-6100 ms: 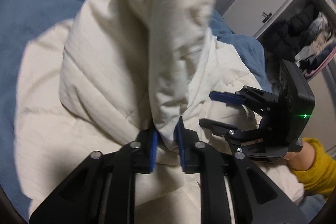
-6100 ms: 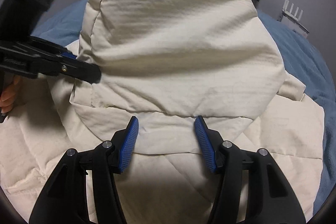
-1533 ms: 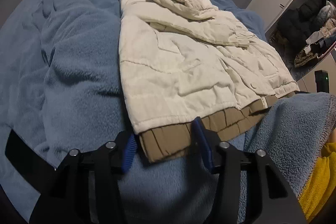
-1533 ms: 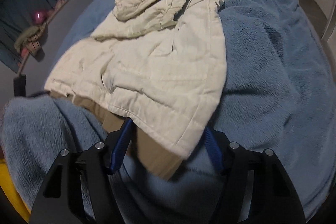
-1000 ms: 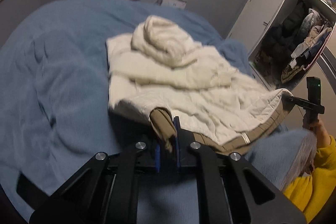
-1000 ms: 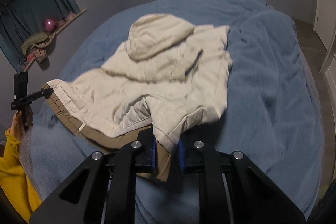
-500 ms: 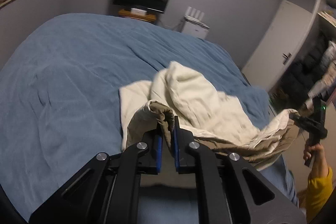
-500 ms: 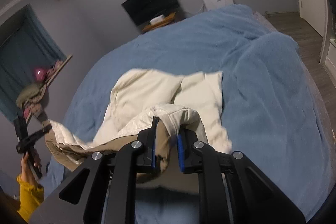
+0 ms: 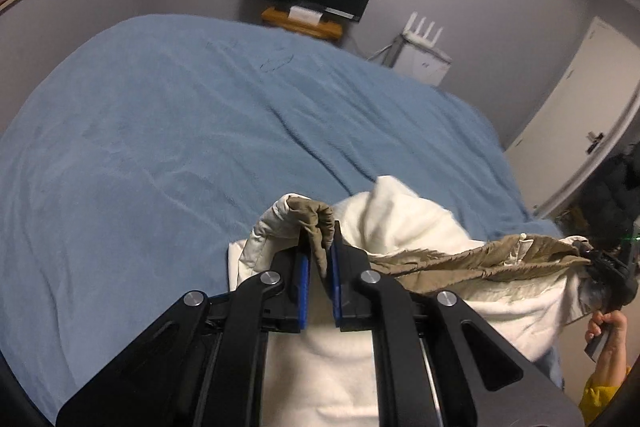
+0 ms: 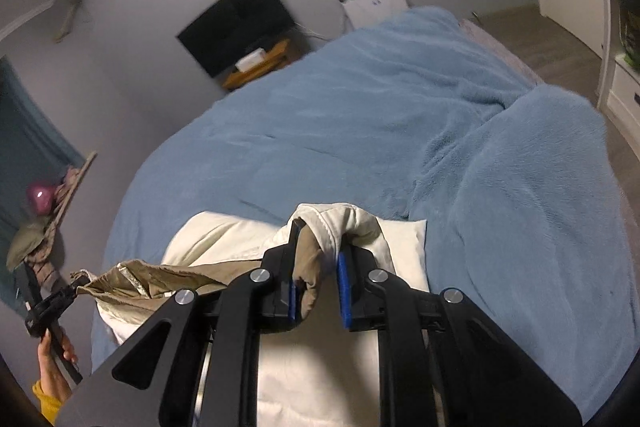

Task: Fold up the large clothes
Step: 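Fold the held hem up over the hood and open both tools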

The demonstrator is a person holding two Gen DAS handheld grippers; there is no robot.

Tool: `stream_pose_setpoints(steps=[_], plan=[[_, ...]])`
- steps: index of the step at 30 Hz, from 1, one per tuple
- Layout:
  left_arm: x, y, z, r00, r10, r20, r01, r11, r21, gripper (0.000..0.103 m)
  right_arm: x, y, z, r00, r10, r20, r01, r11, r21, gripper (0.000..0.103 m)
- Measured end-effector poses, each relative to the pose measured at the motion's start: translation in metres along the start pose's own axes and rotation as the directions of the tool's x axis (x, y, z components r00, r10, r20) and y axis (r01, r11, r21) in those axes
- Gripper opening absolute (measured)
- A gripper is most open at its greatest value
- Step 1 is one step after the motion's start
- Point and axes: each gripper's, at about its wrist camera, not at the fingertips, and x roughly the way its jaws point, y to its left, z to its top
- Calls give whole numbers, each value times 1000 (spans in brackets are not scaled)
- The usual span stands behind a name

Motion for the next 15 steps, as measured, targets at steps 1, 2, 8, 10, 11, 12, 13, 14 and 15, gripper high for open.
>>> stream_pose_setpoints(steps=[1,2,8,10,11,12,13,14,15], plan=[[10,0,1,1000,14,-8,-14,1000,2,9,15,-3,3,1000,-14,-10,14,1000,12,13],[22,1,2,999,29,-20,-29,1000,5,9,28,-7,5,1000,-22,-19,23,999,23,13],[97,24,-2,991,69,-113,-73,997,-33,12,108,-29,2,992,-69,-106,77,994,73,13],[115,29,-4,988,77,-132,-82,996,-28,12,132,-35,1,988,-78,-133,89,993,82,13],[121,31,-5,987,80,-141,-84,996,-24,12,138,-36,0,987,-81,-140,93,992,83,13],[128,33,-8,985,85,-151,-88,996,-17,13,147,-38,-1,985,-86,-150,99,992,84,13],[131,35,-9,984,86,-157,-90,996,-16,13,154,-39,-3,983,-88,-160,103,991,84,13],[136,36,-11,983,85,-164,-89,996,-16,13,159,-39,-5,982,-90,-167,105,991,82,13],[138,38,-13,982,82,-169,-86,996,-17,13,163,-40,-8,980,-91,-174,106,991,77,13]])
